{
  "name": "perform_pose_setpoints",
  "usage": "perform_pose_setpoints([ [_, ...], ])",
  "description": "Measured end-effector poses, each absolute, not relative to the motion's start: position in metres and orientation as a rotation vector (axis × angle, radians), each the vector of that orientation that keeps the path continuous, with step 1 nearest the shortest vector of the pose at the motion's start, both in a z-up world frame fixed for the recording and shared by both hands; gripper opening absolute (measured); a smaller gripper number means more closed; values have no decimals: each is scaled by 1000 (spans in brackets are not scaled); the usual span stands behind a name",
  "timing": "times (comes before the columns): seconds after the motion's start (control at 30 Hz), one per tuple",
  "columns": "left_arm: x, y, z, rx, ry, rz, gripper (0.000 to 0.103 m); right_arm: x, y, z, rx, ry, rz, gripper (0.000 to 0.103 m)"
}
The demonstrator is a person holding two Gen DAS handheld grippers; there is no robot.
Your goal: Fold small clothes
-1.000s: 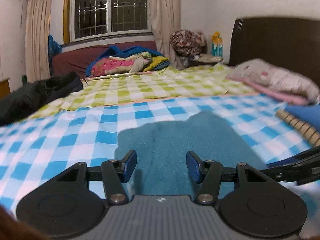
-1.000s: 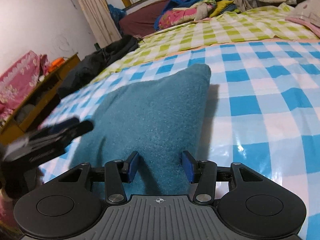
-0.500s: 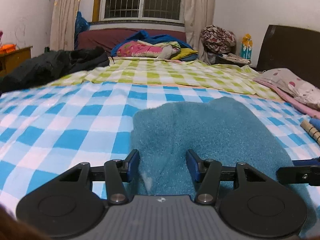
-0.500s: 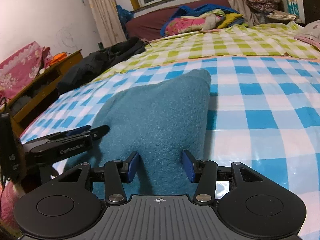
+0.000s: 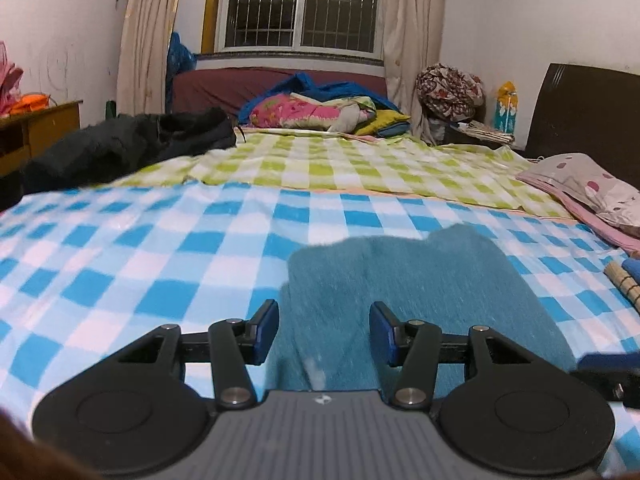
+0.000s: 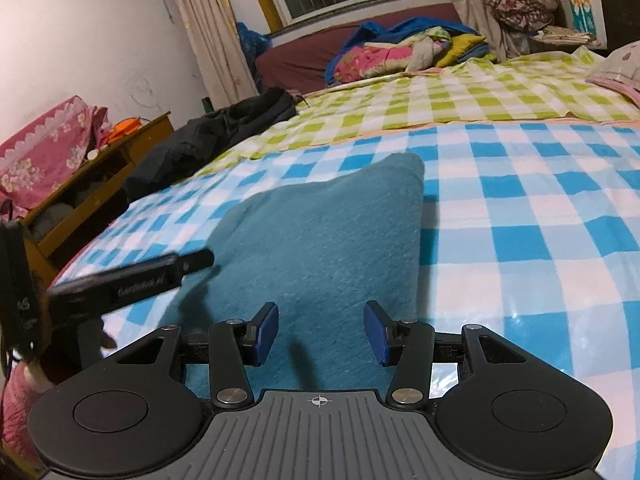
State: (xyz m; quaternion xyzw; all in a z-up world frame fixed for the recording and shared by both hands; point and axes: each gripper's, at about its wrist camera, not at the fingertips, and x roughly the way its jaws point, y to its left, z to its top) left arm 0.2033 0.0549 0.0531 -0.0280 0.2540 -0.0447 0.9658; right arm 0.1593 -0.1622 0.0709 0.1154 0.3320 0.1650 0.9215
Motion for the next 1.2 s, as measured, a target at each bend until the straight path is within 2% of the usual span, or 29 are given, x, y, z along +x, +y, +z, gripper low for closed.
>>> perform_pose_setpoints([
  [0.37, 250, 53, 33, 100, 560, -17, 57, 155, -131, 59, 212, 733, 449, 48],
  [0.57, 251, 61, 36, 60, 572, -37, 58, 161, -122, 54, 228, 760, 443, 48],
  [0.9, 177, 85, 64, -19, 535, -78, 57, 133, -128, 71, 220, 711, 448, 48],
  [1.2, 120, 64, 47, 42, 579, -118, 57, 111, -127, 60, 181, 745, 419, 48],
])
